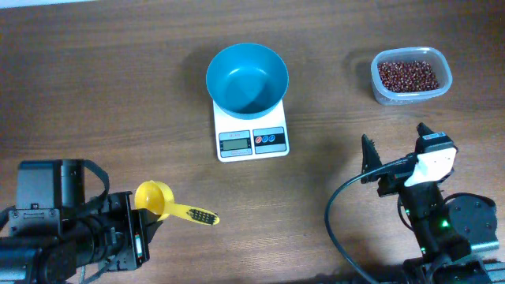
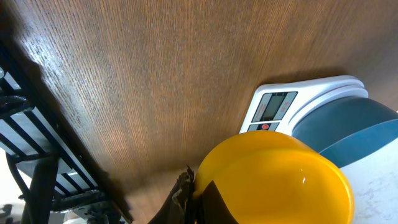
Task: Scoop item into bowl and weigh 50g on scale
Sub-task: 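Lift the scoop with the left gripper, handle pointing right, then move the right gripper to the scoop handle and grasp it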
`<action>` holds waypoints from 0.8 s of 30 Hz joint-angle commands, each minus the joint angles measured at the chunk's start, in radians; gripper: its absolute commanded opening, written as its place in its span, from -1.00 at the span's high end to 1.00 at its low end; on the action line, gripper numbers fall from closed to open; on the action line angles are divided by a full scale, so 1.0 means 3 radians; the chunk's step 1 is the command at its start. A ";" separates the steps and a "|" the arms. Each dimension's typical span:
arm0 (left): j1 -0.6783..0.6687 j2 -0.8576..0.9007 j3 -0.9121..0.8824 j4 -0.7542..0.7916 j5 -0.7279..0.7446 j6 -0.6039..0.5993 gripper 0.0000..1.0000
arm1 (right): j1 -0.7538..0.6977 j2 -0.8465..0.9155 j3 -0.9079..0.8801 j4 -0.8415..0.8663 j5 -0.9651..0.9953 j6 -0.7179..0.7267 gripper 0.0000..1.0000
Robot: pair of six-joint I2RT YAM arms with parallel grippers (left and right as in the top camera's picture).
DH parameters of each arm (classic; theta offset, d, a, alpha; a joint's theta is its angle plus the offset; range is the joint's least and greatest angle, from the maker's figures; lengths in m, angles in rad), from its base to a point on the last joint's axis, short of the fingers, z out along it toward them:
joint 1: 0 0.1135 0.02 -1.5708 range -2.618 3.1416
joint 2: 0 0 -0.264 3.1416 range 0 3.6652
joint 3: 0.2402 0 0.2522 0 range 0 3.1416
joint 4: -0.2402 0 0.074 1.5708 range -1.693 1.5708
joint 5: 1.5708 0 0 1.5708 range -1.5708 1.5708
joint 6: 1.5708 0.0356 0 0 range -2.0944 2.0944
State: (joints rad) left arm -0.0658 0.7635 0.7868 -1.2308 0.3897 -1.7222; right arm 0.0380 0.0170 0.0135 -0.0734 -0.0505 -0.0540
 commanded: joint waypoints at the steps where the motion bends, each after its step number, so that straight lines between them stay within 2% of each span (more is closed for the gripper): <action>1: 0.0011 -0.0013 0.0023 -0.0005 0.0047 -0.0079 1.00 | -0.0019 -0.0008 -0.0027 0.0020 -0.0357 0.0876 -0.98; 3: 0.0011 -0.0013 0.0024 -0.0005 0.0038 -0.0078 1.00 | -0.0018 -0.0008 -0.0027 0.0042 -0.0654 0.1686 -0.98; 4: 0.0011 -0.0013 0.0023 -0.0005 0.0023 -0.0078 1.00 | -0.0019 -0.0008 -0.0027 0.0062 -0.0851 0.1904 -0.98; 10: 0.0011 -0.0013 0.0023 -0.0006 0.0023 -0.0078 1.00 | -0.0019 -0.0008 -0.0027 0.0000 -0.2838 0.2183 -0.98; 11: 0.0011 -0.0013 0.0024 -0.0006 0.0024 -0.0078 1.00 | -0.0019 -0.0008 -0.0027 -0.0032 -0.3035 0.2497 -0.98; 13: 0.0011 -0.0013 0.0023 -0.0006 0.0024 -0.0078 1.00 | -0.0019 -0.0008 -0.0027 -0.0062 -0.3374 0.3669 -0.98; 15: 0.0011 -0.0013 0.0023 -0.0005 0.0023 -0.0078 1.00 | -0.0019 -0.0008 -0.0027 -0.0081 -0.3611 0.4330 -0.98; 17: 0.0011 -0.0013 0.0023 -0.0006 0.0023 -0.0079 1.00 | -0.0019 -0.0008 -0.0027 -0.0081 -0.3869 0.4706 -0.98; 20: 0.0011 -0.0013 0.0023 -0.0005 0.0023 -0.0080 1.00 | -0.0019 -0.0008 -0.0027 -0.0080 -0.3880 0.4721 -0.98; 22: 0.0011 -0.0013 0.0023 -0.0006 0.0023 -0.0080 1.00 | -0.0019 -0.0008 -0.0027 -0.0079 -0.3466 0.4739 -0.98; 24: 0.0011 -0.0013 0.0023 -0.0003 0.0024 -0.0080 1.00 | -0.0019 -0.0008 -0.0027 -0.0076 -0.3178 0.4448 -0.97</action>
State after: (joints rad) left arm -0.0658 0.7635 0.7868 -1.2308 0.3893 -1.7256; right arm 0.0372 0.0166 0.0135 -0.1017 -1.1198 1.3399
